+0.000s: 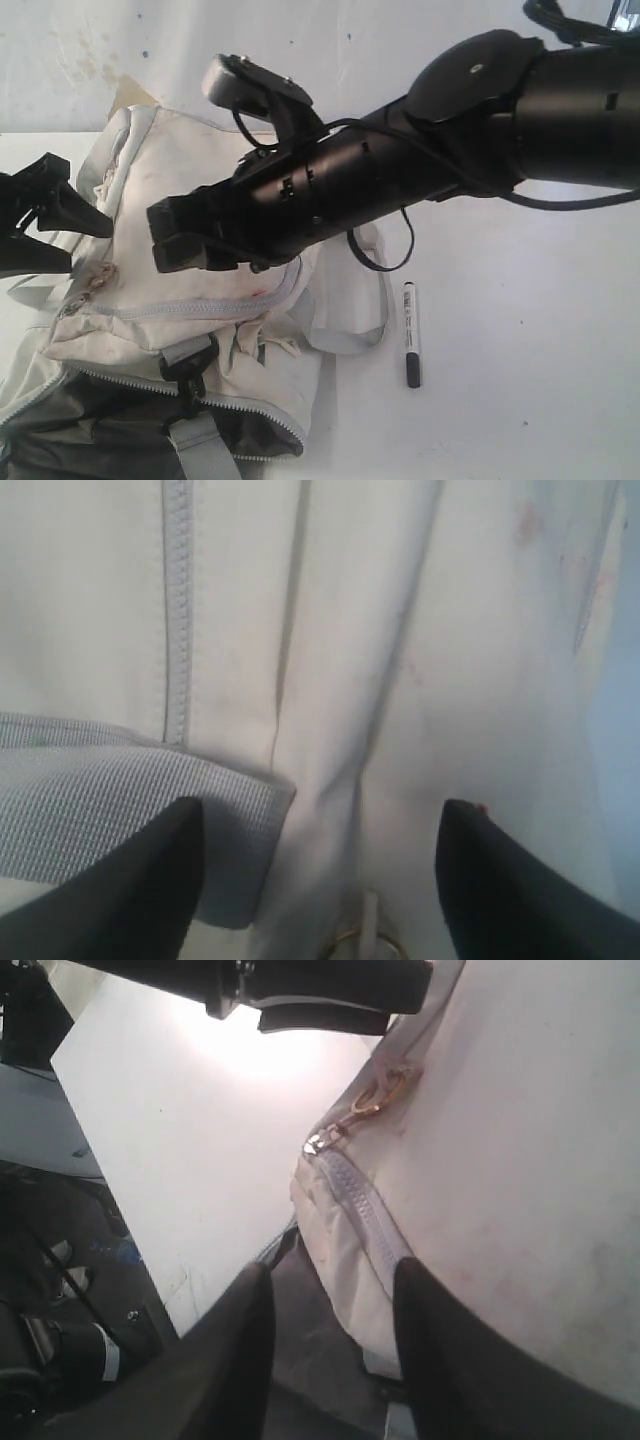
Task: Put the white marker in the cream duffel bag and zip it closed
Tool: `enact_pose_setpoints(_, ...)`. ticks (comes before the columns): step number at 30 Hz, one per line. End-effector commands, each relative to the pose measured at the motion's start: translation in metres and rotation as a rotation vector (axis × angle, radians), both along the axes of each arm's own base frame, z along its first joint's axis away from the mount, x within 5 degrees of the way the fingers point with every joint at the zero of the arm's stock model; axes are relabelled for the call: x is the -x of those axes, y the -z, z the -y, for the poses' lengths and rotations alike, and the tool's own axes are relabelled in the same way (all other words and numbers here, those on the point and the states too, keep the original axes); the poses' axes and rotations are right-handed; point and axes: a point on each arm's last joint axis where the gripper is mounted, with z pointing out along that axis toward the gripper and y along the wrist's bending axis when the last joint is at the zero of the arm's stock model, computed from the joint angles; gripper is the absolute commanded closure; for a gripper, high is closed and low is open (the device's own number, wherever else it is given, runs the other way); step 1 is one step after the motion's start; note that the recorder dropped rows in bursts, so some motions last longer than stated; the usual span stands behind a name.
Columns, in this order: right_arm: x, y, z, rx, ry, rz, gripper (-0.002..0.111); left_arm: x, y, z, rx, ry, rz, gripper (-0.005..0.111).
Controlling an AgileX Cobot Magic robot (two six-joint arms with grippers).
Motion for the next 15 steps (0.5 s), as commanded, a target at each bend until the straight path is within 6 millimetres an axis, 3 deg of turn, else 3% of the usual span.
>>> enact_pose_setpoints(1,-0.001,0.001,-0.016,0.002,-0.016,0.014,0.071,-0.008,0.005,0.002,0.064,-0.039,-0.014,0.036)
enact_pose_setpoints(5,-0.004,0.003,-0.027,0.0,0.015,0.06,0.071,-0.009,0.009,0.007,0.139,-0.009,-0.027,0.039)
enact_pose_setpoints(9,-0.004,0.01,-0.043,0.004,0.006,0.074,0.071,-0.012,0.018,0.007,0.144,0.001,-0.042,0.068)
enact_pose_setpoints(12,-0.005,0.013,-0.052,0.003,0.021,0.094,0.065,-0.012,0.018,0.007,0.122,0.031,-0.004,0.104)
enact_pose_setpoints(15,-0.005,0.012,-0.053,-0.001,0.038,0.112,0.061,-0.011,0.018,0.007,0.104,0.072,0.022,0.107)
